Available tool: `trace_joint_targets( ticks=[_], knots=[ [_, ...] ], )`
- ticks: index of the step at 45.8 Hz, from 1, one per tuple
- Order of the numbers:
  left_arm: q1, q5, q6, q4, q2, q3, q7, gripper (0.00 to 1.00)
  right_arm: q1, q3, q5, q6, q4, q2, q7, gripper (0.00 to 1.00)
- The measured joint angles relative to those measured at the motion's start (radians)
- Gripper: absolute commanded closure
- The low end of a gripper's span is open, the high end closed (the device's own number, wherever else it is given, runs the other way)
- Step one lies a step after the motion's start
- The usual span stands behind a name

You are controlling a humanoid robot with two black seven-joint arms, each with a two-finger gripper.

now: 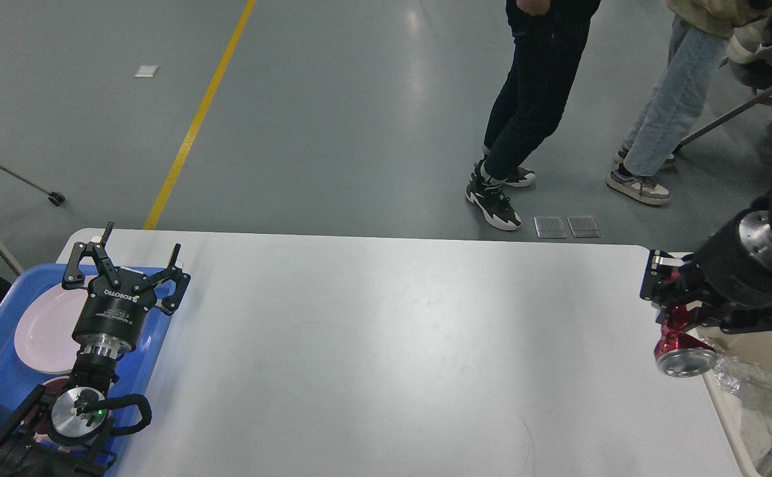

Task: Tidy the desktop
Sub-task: 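Lift the red can and carry it over the white bin, then release the red can into the white bin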

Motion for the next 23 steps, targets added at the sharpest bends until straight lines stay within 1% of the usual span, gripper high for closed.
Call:
trace_joint_targets(
  ticks=[5,8,14,19,23],
  knots=[
    [0.0,0.0,0.0,0.0,0.0,0.0,0.0,0.03,-0.079,-0.019,-0.015,-0.006,-0.092,-0.102,-0.006,1.0],
    [0.0,0.0,0.0,0.0,0.0,0.0,0.0,0.03,-0.148,-0.022,-0.038,-0.007,-0.177,-0.164,-0.009,1.0],
    [0.0,0.0,0.0,0.0,0.0,0.0,0.0,0.03,-0.342,0.011,-0.086,-0.011,-0.397,-0.27,-0.013,1.0],
    [0.0,0.0,0.0,0.0,0.0,0.0,0.0,0.03,-0.556,0.112,-0.091,-0.022,-0.581,-0.309,-0.013,1.0],
    [0.0,0.0,0.0,0.0,0.0,0.0,0.0,0.04,-0.749,0.229,-0.092,-0.052,-0.735,-0.325,-0.013,1.0]
  ],
)
